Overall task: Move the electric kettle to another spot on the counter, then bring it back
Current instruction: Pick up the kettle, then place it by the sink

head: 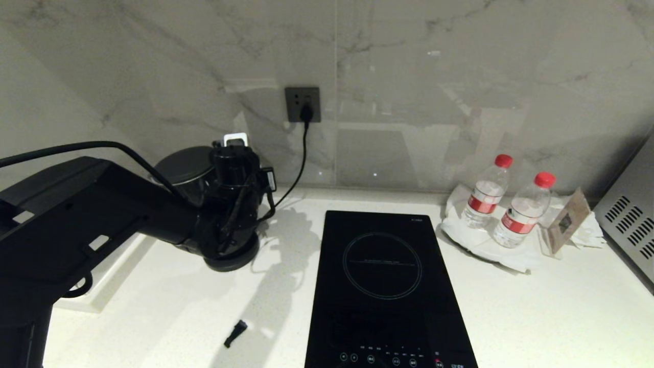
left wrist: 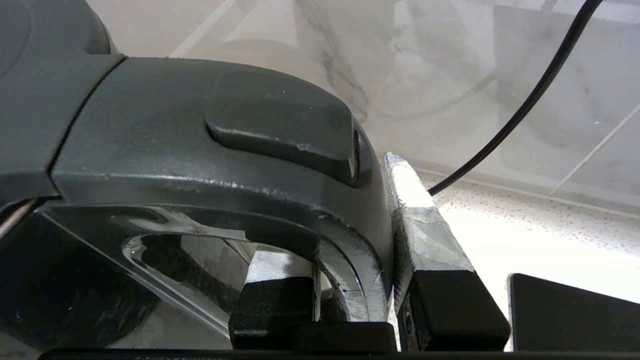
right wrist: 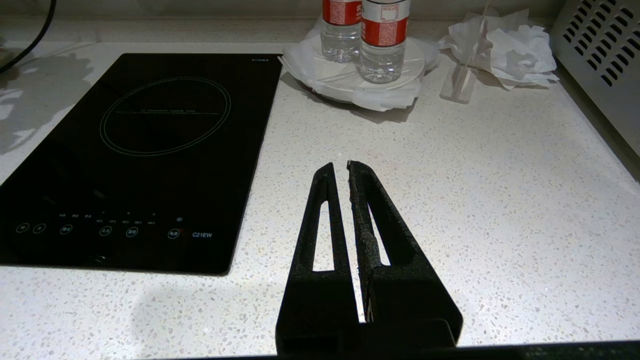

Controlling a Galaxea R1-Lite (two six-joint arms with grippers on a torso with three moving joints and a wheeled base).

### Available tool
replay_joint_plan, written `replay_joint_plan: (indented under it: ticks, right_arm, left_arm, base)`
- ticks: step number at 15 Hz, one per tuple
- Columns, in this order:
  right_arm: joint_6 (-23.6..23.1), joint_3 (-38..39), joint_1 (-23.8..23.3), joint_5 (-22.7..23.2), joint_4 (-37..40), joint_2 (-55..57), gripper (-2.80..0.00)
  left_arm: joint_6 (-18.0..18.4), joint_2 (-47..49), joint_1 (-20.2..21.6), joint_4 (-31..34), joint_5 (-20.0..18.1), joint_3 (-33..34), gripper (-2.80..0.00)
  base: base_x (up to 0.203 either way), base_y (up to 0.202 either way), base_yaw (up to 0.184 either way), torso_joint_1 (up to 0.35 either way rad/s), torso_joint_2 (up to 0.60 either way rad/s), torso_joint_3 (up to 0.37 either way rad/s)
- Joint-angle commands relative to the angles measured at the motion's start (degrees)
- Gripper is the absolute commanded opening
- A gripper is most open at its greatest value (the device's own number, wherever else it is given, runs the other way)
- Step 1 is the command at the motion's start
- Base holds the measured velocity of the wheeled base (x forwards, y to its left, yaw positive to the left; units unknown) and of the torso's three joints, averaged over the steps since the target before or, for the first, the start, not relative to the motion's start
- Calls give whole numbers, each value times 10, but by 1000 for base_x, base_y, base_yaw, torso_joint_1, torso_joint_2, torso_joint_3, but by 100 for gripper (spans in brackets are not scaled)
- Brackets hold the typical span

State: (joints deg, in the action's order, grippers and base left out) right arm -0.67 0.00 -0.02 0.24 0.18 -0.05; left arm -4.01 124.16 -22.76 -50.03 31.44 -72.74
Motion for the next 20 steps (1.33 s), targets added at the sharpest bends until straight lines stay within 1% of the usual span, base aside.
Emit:
replay_joint_plan:
  ticks: [1, 4, 9, 12, 15, 16, 17, 20]
  right_arm:
    - [0, 0, 0, 0, 0, 0, -280]
    - [0, 0, 0, 0, 0, 0, -280]
    - [0, 0, 0, 0, 0, 0, -280]
    - [0, 0, 0, 0, 0, 0, -280]
    - [0, 0, 0, 0, 0, 0, -280]
    - [0, 0, 0, 0, 0, 0, -280]
    - [0, 0, 0, 0, 0, 0, -280]
    - [0, 0, 0, 0, 1, 0, -280]
  left_arm:
    - [0, -20, 0, 5, 2, 2, -280]
    - [-1, -68, -4, 31, -2, 15, -280]
    - [0, -167, -22, 64, -10, 121, -280]
    - [-7, -221, -18, 65, -14, 189, -280]
    - [-24, -274, -18, 61, -18, 255, -280]
    - [-24, -290, -20, 62, -30, 275, -280]
    - [-23, -300, -23, 65, -45, 290, -280]
    - [-24, -303, -21, 68, -51, 314, -280]
  base:
    - [0, 0, 0, 0, 0, 0]
    - [0, 0, 0, 0, 0, 0]
    - [0, 0, 0, 0, 0, 0]
    - [0, 0, 0, 0, 0, 0]
    - [0, 0, 0, 0, 0, 0]
    - [0, 0, 0, 0, 0, 0]
    - [0, 0, 0, 0, 0, 0]
    - [0, 0, 0, 0, 0, 0]
